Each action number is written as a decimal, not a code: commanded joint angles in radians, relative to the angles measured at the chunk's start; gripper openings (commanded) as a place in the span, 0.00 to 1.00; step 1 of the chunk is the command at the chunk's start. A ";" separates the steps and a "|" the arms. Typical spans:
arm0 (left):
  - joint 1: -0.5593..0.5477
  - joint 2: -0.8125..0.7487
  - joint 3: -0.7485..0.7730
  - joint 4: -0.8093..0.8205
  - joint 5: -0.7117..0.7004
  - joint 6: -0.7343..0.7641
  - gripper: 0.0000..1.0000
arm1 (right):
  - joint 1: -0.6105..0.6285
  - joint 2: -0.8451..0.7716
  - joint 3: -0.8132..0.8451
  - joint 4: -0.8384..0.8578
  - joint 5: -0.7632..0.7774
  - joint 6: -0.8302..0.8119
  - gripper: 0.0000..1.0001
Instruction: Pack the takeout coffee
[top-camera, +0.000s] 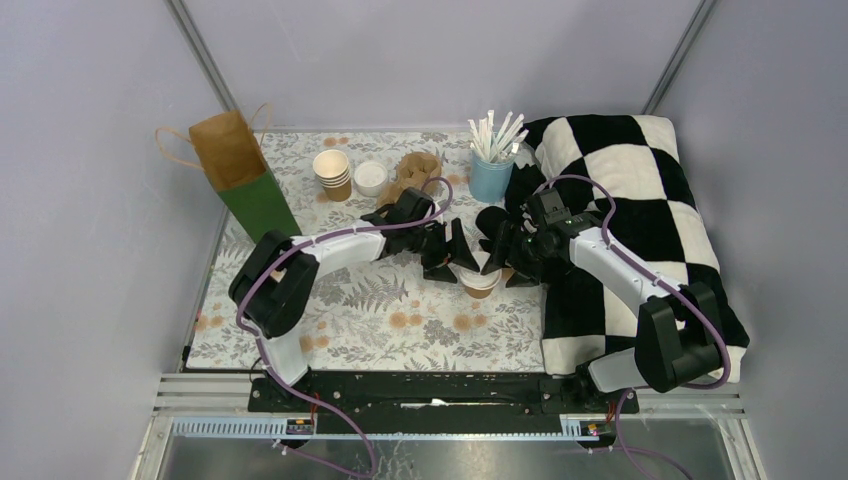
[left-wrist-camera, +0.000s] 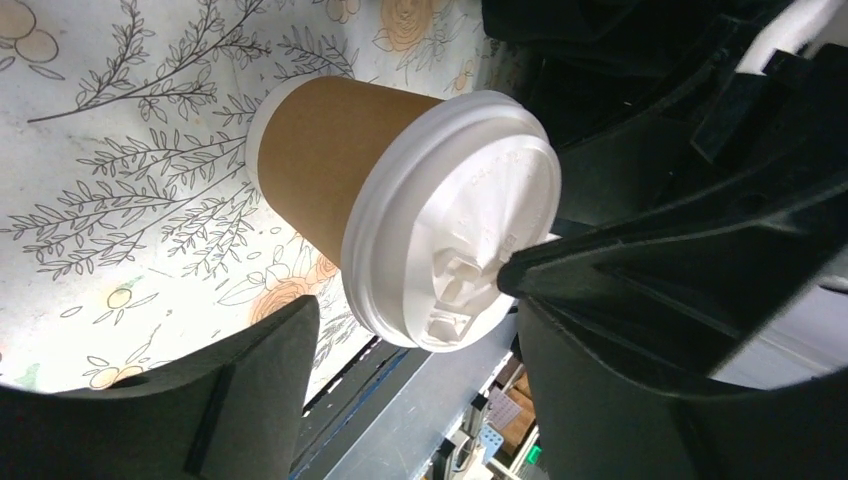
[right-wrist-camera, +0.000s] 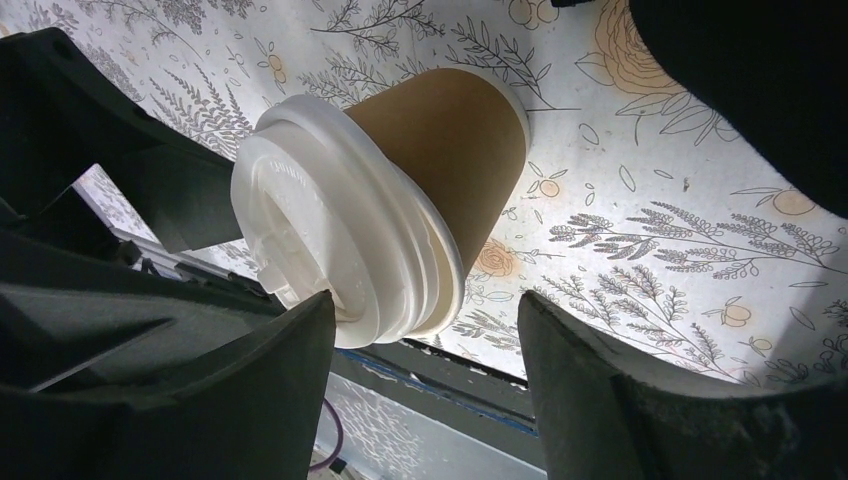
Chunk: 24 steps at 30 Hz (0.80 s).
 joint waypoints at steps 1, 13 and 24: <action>0.035 -0.080 0.035 0.002 0.016 0.052 0.80 | -0.009 -0.015 0.036 0.018 -0.028 -0.042 0.73; 0.084 0.031 0.096 0.115 0.101 0.014 0.76 | -0.009 -0.008 0.046 0.016 -0.040 -0.048 0.69; 0.056 0.056 0.137 0.095 0.091 0.014 0.59 | -0.009 -0.011 0.044 0.043 -0.068 -0.032 0.69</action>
